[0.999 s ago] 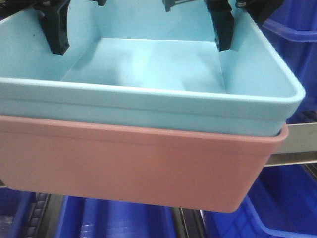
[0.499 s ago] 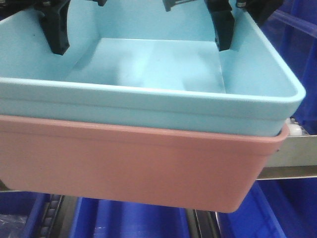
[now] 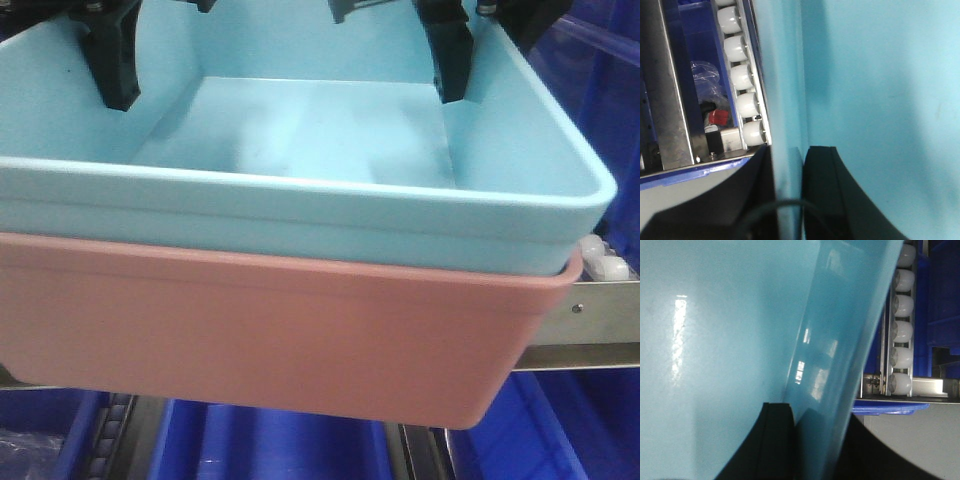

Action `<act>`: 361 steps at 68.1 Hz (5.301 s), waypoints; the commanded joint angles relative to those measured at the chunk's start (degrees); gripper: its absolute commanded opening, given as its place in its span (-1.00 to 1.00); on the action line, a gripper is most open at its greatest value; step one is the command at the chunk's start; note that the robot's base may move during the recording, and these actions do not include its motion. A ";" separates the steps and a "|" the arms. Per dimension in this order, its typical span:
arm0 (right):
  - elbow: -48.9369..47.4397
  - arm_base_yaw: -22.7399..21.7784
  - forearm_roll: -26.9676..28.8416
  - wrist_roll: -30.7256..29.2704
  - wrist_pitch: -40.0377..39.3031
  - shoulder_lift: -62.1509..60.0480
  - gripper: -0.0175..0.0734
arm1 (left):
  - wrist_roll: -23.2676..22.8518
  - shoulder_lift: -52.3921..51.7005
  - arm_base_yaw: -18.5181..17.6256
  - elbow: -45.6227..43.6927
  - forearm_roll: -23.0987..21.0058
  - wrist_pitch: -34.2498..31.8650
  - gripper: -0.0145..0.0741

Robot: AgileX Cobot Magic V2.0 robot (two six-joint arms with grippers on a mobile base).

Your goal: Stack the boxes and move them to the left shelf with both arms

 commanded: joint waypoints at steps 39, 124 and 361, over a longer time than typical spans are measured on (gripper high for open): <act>-2.94 1.04 2.59 -0.97 -13.10 -2.09 -0.49 | 0.56 -2.65 -2.56 -2.84 -7.48 -17.76 -0.70; -36.52 -12.86 10.57 -22.99 -16.26 27.24 -0.49 | 0.56 12.61 18.53 -3.06 -9.71 -55.10 -0.70; 54.28 -13.82 8.20 -22.99 -53.85 -67.46 -0.50 | 23.16 -61.04 2.31 41.90 -13.23 -30.42 -0.68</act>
